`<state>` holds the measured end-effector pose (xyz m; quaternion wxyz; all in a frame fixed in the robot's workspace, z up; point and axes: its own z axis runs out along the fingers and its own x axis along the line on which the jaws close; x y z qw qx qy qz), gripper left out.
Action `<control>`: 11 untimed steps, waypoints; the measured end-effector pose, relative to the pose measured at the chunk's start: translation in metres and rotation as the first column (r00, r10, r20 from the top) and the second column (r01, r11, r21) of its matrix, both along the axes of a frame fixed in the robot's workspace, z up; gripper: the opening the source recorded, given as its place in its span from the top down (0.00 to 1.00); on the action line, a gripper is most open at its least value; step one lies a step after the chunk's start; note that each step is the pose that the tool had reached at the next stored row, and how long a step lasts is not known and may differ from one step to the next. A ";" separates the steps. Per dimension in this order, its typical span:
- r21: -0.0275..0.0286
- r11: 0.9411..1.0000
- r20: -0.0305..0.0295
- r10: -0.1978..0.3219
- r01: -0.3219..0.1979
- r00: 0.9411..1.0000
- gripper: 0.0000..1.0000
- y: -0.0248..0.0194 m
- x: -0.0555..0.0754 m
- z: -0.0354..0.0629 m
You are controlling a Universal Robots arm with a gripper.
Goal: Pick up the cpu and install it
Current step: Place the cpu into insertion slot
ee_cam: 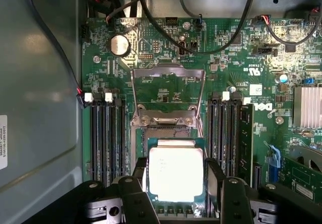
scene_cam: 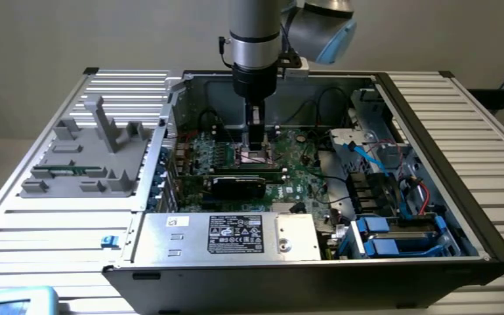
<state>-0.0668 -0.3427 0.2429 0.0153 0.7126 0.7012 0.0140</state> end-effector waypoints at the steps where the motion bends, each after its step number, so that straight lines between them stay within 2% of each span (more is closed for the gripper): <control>1: 0.000 1.000 0.001 0.000 0.000 1.000 0.45 0.0000 0.000 -0.0019; 8: 0.000 1.000 0.003 0.000 0.000 1.000 0.45 0.0000 0.000 -0.0145; 11: 0.000 1.000 0.003 0.000 0.000 1.000 0.45 0.0000 0.000 -0.0167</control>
